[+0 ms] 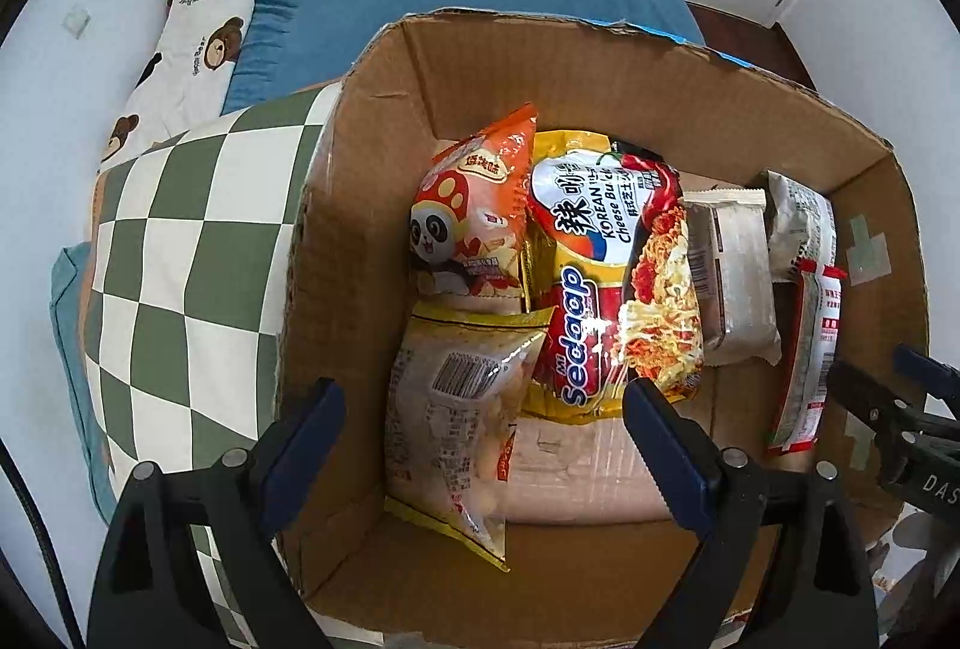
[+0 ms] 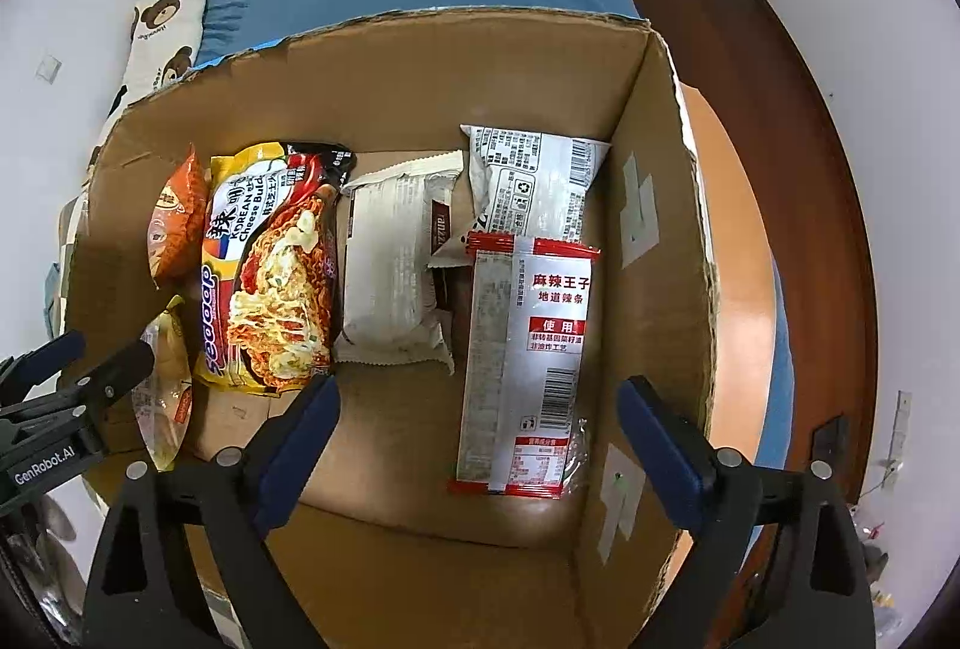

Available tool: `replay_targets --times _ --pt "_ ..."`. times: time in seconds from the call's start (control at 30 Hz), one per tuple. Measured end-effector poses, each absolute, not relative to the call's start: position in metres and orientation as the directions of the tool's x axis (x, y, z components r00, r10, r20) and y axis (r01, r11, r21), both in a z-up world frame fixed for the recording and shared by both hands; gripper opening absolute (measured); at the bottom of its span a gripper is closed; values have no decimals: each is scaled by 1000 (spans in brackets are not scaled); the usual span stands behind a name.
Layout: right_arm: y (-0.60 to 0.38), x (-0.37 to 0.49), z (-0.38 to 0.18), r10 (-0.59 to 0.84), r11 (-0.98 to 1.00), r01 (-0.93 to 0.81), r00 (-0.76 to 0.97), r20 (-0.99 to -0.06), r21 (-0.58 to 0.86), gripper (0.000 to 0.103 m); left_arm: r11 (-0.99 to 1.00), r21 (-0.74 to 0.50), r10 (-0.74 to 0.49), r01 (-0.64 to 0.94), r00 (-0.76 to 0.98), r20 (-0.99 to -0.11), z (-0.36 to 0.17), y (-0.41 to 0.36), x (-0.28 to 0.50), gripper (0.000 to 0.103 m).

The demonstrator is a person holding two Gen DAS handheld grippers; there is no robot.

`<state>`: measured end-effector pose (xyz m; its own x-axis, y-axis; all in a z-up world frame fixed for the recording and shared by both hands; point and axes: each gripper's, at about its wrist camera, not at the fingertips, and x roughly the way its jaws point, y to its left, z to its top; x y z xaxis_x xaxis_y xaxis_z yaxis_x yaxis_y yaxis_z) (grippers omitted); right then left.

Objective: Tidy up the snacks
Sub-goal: 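Carry both packs into the box and open both tools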

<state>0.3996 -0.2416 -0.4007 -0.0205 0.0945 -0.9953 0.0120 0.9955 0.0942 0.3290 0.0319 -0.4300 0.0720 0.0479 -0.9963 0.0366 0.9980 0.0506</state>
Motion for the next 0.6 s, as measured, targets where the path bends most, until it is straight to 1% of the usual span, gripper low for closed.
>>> replay_targets --times 0.23,0.6 --pt "-241 387 -384 92 996 0 22 -995 92 96 999 35 30 39 119 -992 -417 31 313 94" --pt "-229 356 -344 94 995 -47 105 -990 90 96 998 26 11 55 249 -968 -376 32 281 95"
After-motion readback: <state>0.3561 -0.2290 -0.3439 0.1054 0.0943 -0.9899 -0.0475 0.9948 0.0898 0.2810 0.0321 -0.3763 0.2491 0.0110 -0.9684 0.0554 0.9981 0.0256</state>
